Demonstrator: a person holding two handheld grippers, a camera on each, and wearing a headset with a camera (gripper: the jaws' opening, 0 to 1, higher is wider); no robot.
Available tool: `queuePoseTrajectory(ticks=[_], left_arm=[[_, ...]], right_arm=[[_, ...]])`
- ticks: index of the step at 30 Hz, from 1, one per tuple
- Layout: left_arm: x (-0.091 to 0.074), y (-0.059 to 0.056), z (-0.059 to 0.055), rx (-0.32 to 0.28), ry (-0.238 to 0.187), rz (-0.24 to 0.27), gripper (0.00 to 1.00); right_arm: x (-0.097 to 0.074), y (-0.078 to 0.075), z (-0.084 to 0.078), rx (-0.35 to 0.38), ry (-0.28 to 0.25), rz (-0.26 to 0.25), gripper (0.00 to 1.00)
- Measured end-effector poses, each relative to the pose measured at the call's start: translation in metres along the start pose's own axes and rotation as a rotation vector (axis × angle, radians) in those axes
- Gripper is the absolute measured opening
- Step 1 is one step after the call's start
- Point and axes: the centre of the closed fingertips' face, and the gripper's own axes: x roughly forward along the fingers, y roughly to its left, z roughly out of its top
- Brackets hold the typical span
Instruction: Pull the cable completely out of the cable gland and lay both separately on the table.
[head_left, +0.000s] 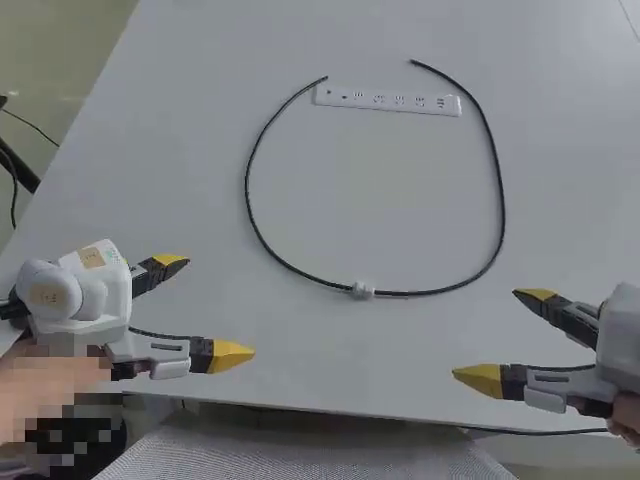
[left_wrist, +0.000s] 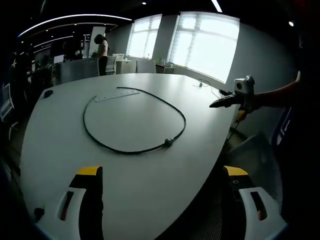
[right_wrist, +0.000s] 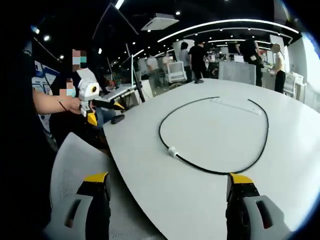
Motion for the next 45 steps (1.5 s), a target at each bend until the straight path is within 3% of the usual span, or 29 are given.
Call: queuePoseTrajectory(ticks=[14,30,45], left_arm=[[-0.006,0.008,-0.007,0.01,0.01,0.008,0.99],[-0.004,0.003,-0.006,0.008,0.012,-0.008,0.99],[-0.006,0.003,-0.008,-0.001,0.006,-0.008,0.99]], right_arm=[[0.01,0.001,0.002,-0.005,0.017,0.008,0.96],[0.008,-0.002,0.002,0.0,0.021,-0.007,0.93],[0.027,-0.003,0.018,-0.054,0.048,0.013,0.87]])
